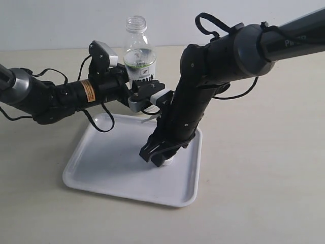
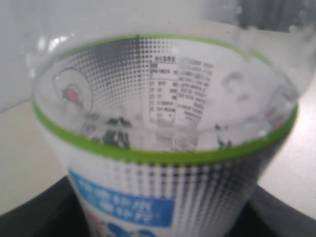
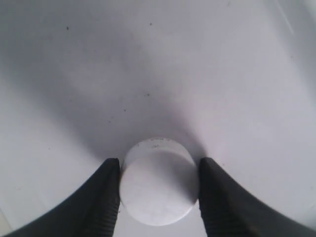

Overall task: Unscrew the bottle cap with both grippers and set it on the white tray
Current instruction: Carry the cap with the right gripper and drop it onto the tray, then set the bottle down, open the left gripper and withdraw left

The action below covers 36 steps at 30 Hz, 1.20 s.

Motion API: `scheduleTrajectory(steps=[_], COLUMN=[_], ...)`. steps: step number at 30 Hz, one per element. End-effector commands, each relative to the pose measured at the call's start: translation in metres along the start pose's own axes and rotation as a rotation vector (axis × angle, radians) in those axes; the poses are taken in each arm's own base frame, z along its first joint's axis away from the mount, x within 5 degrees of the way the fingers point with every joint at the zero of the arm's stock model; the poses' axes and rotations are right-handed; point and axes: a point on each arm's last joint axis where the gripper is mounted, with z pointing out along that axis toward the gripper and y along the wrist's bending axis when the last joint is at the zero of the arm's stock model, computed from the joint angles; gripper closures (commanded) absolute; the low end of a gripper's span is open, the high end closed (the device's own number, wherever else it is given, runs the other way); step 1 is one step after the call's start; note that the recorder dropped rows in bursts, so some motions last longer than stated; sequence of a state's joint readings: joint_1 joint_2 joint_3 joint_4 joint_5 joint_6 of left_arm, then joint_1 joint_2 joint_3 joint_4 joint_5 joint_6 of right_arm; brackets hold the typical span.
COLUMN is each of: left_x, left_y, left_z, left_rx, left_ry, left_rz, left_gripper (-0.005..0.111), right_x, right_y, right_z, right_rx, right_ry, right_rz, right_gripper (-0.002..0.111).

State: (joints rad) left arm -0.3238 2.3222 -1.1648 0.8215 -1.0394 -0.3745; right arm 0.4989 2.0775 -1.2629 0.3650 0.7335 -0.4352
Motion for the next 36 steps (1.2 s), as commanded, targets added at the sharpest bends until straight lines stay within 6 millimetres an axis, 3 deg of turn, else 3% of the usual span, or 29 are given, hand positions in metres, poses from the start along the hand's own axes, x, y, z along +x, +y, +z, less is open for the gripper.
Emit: scheduleTrajectory(steps=[1,6,10,19,28,36], left_x=[-0.006,-0.006,-0.006,-0.006,-0.006,-0.006], left_y=[0.001,0.001,0.001,0.001,0.001,0.001], left_z=[-0.001,-0.001,-0.001,-0.001,-0.001,-0.001], left_rx=[-0.011,-0.011,-0.011,-0.011,-0.011,-0.011], left_ry=[-0.042,-0.042,-0.042,-0.042,-0.042,-0.042], left_rz=[-0.009,-0.007,-0.007,-0.005,-0.005,-0.005], left_gripper=[0.107,0.107,0.107,0.107,0.107,0.107], right_x=[0.002,0.002,0.001,0.000,0.011,0.051], right_y=[-0.001,0.000,0.004,0.020,0.047,0.070], right_z=[0.007,0.006,-0.003,-0.053,-0.155,-0.261], right_rx=[-0.005,-0.006,-0.034,-0.059,-0.012,0.157], right_ry=[0.018,0.017,0.004,-0.055,-0.297,-0.620], right_rz=[-0.003,0.001,0.019,-0.012,-0.100,-0.190], right_gripper=[0.083,0.055,0.041,0.036,0.042,0.046])
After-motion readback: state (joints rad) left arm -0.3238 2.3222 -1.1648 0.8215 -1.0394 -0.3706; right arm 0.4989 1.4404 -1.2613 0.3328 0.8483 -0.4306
